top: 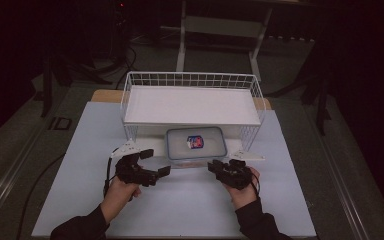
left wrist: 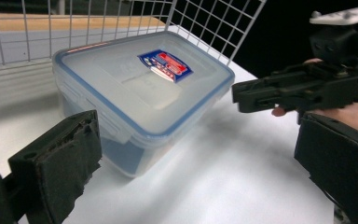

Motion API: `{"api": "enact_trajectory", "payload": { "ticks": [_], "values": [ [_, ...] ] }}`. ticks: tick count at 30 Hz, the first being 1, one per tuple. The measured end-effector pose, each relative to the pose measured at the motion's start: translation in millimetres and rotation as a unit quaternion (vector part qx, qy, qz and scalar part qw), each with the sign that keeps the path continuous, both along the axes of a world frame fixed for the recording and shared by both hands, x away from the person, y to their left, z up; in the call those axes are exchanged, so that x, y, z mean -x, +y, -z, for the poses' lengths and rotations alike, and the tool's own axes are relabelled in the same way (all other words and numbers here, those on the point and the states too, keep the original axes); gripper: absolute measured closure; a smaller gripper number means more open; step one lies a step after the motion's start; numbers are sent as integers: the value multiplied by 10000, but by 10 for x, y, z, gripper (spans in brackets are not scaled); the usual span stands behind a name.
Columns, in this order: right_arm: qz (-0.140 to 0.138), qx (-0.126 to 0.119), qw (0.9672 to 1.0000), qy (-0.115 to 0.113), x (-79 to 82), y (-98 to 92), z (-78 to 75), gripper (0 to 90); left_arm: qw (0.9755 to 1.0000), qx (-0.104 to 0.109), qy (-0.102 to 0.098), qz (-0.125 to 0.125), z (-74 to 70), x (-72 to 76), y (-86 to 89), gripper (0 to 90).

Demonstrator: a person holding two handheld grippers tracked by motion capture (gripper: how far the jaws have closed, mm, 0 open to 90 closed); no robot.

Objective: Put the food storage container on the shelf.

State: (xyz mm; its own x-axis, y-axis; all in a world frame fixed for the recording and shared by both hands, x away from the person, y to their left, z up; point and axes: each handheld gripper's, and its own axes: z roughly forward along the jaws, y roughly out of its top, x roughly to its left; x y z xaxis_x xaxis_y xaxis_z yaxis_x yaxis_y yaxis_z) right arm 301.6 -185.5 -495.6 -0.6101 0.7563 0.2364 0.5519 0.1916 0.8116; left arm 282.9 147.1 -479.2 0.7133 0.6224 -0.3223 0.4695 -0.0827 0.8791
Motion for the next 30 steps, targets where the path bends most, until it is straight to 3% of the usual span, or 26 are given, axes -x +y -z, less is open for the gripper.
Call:
{"api": "enact_trajectory", "payload": {
  "ticks": [4,10,14,20,30],
  "values": [
    [-178,149,9997,84,-29,109,69,897,9999,87,-26,-92,64,37,56,5],
    [-181,272,9994,63,-83,255,134,899,9997,67,-159,-178,174,65,55,5],
    [-133,220,9996,89,-138,298,174,900,9994,21,-255,-240,208,84,77,5],
    [-28,186,9998,65,-226,364,177,900,9995,-22,-199,-261,262,97,104,5],
    [152,241,9996,7,-476,490,177,900,9993,80,-251,-262,249,98,108,5]
  ]
}}
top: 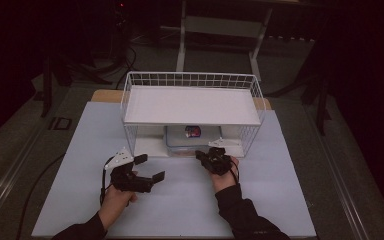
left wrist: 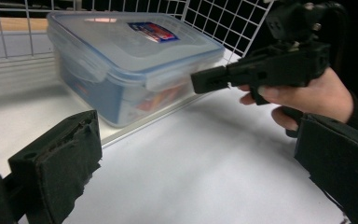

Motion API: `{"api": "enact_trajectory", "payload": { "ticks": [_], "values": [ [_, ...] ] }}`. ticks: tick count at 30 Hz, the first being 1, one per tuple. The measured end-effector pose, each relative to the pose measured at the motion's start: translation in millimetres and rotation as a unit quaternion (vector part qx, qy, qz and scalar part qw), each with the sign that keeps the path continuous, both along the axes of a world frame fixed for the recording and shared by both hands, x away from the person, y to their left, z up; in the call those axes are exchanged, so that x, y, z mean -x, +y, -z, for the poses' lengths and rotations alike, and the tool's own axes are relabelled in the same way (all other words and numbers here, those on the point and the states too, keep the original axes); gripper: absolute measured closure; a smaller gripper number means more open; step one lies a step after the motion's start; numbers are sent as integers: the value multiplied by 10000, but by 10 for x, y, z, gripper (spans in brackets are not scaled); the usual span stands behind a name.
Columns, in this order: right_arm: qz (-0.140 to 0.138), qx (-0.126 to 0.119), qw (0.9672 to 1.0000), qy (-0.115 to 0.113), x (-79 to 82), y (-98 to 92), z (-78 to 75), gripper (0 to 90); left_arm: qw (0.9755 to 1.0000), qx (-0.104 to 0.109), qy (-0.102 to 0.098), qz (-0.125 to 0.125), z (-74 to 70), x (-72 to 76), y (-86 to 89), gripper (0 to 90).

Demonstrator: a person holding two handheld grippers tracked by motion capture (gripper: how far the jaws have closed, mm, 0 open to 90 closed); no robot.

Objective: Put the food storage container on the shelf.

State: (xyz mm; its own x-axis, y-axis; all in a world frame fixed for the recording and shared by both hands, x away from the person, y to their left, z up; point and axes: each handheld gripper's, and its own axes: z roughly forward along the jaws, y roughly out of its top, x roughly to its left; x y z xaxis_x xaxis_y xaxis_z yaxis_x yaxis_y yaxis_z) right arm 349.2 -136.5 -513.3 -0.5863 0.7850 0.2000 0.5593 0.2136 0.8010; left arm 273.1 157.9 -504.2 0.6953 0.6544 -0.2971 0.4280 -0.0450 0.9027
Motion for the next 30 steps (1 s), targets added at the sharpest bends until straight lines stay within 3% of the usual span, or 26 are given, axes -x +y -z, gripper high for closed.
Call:
{"api": "enact_trajectory", "payload": {
  "ticks": [15,17,22,24,28,30],
  "values": [
    [204,-53,9998,5,-245,131,3,900,10000,-1,-28,-4,7,1,5,5],
    [188,26,9998,-51,-237,168,16,900,10000,-7,-38,9,7,1,3,5],
    [190,-56,9998,-29,-215,190,25,893,10000,-69,-29,20,8,12,-12,5],
    [74,-3,9999,-104,-158,196,5,875,10000,-67,-52,48,-3,23,-14,6],
    [11,-8,9998,-174,-61,178,-32,812,9999,-91,-68,64,-18,34,-16,5],
    [47,-40,9996,-263,36,123,-71,723,9999,-129,-97,44,-38,57,-12,5]
  ]
}}
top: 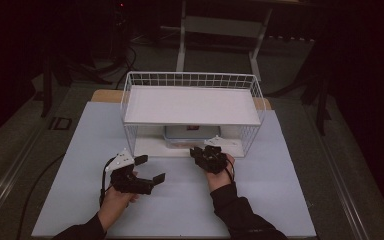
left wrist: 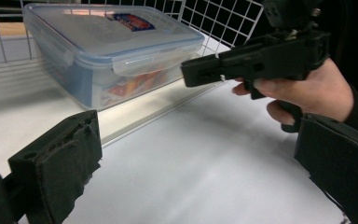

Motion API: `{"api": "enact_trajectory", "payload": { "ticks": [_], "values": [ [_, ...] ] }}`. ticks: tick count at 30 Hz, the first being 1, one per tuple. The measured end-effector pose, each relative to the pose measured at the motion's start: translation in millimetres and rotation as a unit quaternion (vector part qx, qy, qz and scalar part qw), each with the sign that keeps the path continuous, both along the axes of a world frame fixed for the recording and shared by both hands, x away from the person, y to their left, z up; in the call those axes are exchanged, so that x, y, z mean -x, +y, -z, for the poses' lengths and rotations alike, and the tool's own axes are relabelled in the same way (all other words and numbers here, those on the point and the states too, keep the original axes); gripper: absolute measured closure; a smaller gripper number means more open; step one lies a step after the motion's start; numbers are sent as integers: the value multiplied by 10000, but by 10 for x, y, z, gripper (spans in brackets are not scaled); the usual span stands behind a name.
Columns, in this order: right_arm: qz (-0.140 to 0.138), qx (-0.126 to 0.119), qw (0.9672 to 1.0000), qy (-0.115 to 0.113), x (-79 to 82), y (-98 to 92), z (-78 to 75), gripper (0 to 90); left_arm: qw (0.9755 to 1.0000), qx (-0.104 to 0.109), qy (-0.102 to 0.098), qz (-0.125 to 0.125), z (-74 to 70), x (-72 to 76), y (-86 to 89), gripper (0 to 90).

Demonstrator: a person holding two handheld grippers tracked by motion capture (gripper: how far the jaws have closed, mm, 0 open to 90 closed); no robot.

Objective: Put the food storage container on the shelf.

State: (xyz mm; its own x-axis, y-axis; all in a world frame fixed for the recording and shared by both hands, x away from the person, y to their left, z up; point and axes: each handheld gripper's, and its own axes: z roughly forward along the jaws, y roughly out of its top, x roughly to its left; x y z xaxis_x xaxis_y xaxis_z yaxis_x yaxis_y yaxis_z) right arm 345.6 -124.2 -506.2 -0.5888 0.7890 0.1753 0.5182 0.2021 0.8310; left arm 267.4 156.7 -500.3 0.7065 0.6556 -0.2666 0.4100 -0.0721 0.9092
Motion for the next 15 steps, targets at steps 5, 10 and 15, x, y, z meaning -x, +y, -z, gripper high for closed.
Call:
{"api": "enact_trajectory", "payload": {
  "ticks": [5,10,15],
  "values": [
    [-71,-101,9999,-82,157,-101,-58,453,10000,63,-48,37,-51,61,19,5],
    [-383,-282,9988,-125,286,-186,-77,264,10000,40,-26,76,-56,98,20,5],
    [-669,-521,9964,-20,434,-334,-85,164,9998,20,-60,163,-42,142,19,5]
  ]
}}
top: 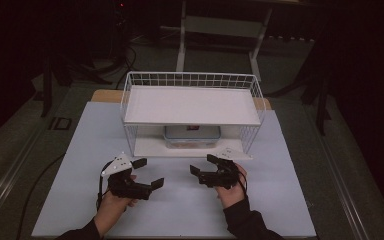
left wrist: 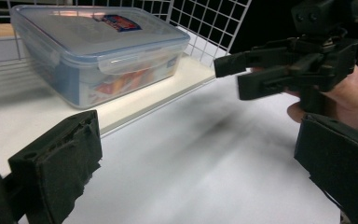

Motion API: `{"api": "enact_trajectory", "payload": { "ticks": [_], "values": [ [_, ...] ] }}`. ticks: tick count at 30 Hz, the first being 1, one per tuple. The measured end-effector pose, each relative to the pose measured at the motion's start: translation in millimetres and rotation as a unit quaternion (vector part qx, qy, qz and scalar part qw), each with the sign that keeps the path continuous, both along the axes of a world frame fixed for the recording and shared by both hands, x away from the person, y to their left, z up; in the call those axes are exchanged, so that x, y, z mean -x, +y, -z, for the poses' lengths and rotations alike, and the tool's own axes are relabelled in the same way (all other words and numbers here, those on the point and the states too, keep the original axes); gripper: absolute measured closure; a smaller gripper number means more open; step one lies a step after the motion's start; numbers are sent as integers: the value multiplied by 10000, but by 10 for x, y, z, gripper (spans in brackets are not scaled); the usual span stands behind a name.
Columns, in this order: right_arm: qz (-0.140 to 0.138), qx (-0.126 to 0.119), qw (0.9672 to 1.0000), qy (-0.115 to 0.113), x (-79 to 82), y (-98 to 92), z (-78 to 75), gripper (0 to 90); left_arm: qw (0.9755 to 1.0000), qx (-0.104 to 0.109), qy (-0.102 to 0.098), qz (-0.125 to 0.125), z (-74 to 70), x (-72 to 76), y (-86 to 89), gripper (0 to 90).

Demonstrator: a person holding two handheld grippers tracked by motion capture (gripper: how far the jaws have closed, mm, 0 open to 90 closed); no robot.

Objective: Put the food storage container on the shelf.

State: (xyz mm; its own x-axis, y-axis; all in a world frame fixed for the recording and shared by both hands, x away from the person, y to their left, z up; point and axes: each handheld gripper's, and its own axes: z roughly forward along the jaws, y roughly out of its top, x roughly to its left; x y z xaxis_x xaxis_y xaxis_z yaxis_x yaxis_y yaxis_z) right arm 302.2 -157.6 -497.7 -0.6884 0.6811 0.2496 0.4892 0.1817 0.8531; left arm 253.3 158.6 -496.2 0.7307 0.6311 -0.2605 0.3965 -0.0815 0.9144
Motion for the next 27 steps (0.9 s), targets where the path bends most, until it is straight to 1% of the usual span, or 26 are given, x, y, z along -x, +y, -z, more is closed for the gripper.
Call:
{"api": "enact_trajectory", "payload": {
  "ticks": [3,5,6,9,12,14,16,18,19,21,23,27],
  "values": [
    [52,-4,10000,-24,83,-98,7,168,10000,19,-30,49,-7,10,10,5],
    [78,-16,9999,-102,131,-157,8,167,10000,3,-40,75,-17,20,20,5],
    [83,-1,9999,-103,155,-188,6,166,9999,49,-48,91,-21,31,25,5],
    [134,7,9998,-119,227,-284,-10,166,9999,45,-68,122,-29,62,44,5],
    [186,-53,9996,-190,303,-388,-55,166,9998,45,-108,169,-32,96,62,5],
    [217,-30,9993,-288,346,-445,-82,166,9997,-10,-150,185,-38,121,76,5],
    [244,-9,9992,-324,380,-496,-96,166,9997,-25,-138,200,-43,138,94,5],
    [253,-52,9991,-334,417,-550,-104,167,9997,-13,-134,203,-45,154,120,5],
    [254,-19,9991,-341,435,-571,-106,166,9997,-16,-137,203,-47,163,133,5],
    [265,-28,9989,-377,474,-612,-108,166,9997,-31,-141,184,-49,183,164,5],
    [307,53,9986,-438,520,-660,-118,165,9998,-23,-125,171,-51,201,202,5],
    [361,9,9982,-469,589,-760,-129,166,9998,-30,-133,120,-55,239,267,5]
  ]
}}
